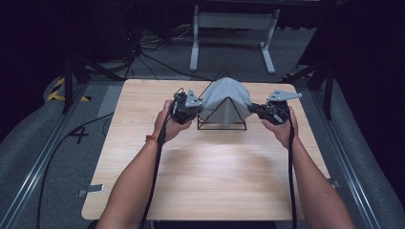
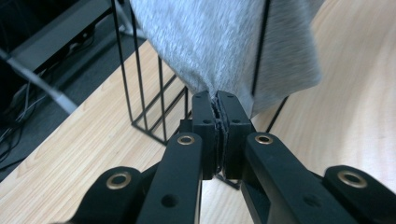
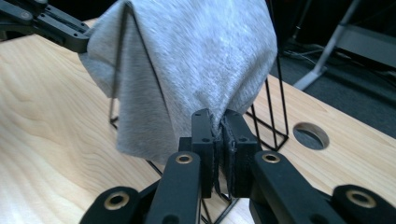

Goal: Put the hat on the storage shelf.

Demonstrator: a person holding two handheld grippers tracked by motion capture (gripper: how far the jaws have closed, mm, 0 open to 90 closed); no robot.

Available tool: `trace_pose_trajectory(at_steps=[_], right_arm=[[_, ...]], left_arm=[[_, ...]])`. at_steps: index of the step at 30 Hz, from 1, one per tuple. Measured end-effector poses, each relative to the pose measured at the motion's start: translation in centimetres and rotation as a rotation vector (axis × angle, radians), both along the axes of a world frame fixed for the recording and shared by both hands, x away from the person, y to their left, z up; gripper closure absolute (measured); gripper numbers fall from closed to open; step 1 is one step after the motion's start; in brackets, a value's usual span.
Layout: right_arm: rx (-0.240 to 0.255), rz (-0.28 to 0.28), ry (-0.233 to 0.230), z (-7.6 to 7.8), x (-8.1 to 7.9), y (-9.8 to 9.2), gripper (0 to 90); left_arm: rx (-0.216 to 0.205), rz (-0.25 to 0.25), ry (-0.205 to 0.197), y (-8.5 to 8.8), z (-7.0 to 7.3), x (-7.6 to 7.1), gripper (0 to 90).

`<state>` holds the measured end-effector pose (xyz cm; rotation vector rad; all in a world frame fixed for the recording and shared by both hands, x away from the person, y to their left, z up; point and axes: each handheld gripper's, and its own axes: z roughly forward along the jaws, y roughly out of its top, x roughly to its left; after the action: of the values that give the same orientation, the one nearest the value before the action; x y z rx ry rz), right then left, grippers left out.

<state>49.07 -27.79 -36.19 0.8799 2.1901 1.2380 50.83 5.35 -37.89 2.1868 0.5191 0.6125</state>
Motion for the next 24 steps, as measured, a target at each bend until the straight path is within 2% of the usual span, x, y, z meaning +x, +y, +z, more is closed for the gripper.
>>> trace_pose_trajectory(at_steps=[1, 2, 4, 7, 10, 11, 13, 14, 15, 16, 17, 18, 19, 20, 21, 22, 23, 24], right_arm=[[0.000, -0.005, 0.002, -0.2, 0.2, 0.0, 84.9], [0.001, -0.009, 0.001, -0.2, 0.2, 0.0, 85.0], [0.000, -0.011, 0.005, -0.4, 0.3, 0.1, 85.0], [-0.012, -0.015, 0.027, -0.9, 0.6, 0.3, 85.0], [-0.025, -0.008, 0.028, -1.3, 0.6, 0.5, 85.0], [-0.025, -0.008, 0.028, -1.3, 0.6, 0.5, 85.0], [-0.035, -0.009, 0.040, -1.6, 0.6, 0.6, 85.1], [-0.036, -0.009, 0.043, -1.8, 0.6, 0.6, 85.3], [-0.063, -0.016, 0.056, -2.3, 0.5, 0.6, 85.3], [-0.063, -0.016, 0.056, -2.3, 0.5, 0.6, 85.3], [-0.054, -0.012, 0.066, -2.5, 0.6, 0.5, 85.3], [-0.029, -0.010, 0.072, -2.7, 0.6, 0.3, 85.1], [-0.013, -0.013, 0.068, -2.7, 0.5, 0.1, 84.9], [0.013, -0.014, 0.048, -2.4, 0.4, -0.1, 84.8], [0.025, -0.015, 0.035, -2.2, 0.4, -0.3, 84.6], [0.031, -0.019, 0.020, -1.9, 0.3, -0.4, 84.0], [0.040, -0.026, 0.020, -1.6, 0.3, -0.4, 83.0], [0.049, -0.033, 0.010, -1.1, 0.2, -0.6, 81.7]], left_arm=[[-0.002, 0.015, 0.001, 0.1, 0.0, 0.2, 87.5], [-0.021, 0.006, 0.017, 0.1, -0.2, 0.4, 87.7], [0.010, 0.002, 0.027, 0.0, -0.5, 0.6, 87.7], [0.007, 0.009, 0.042, -0.2, -1.2, 0.9, 87.8], [0.010, 0.000, 0.050, -0.3, -1.5, 0.8, 87.9], [0.028, 0.001, 0.050, -0.4, -1.8, 0.8, 87.9], [0.095, -0.002, 0.057, -0.5, -2.4, 0.8, 89.8], [0.104, 0.003, 0.068, -0.4, -2.9, 0.8, 89.9], [0.095, 0.002, 0.071, -0.3, -3.1, 0.8, 89.9], [0.060, -0.003, 0.086, 0.0, -3.2, 0.8, 89.9], [0.006, -0.014, 0.095, 0.2, -3.2, 0.7, 89.9], [-0.035, -0.026, 0.097, 0.5, -3.0, 0.6, 89.8], [-0.071, -0.018, 0.067, 0.7, -2.6, 0.5, 89.2], [-0.097, -0.013, 0.053, 0.8, -2.3, 0.5, 79.5], [-0.145, -0.022, 0.064, 1.0, -2.0, 0.5, 79.5], [-0.177, -0.027, 0.072, 1.2, -1.7, 0.5, 74.5], [-0.200, -0.028, 0.085, 1.2, -1.5, 0.6, 69.5], [-0.195, -0.036, 0.085, 1.2, -1.4, 0.8, 62.8]])
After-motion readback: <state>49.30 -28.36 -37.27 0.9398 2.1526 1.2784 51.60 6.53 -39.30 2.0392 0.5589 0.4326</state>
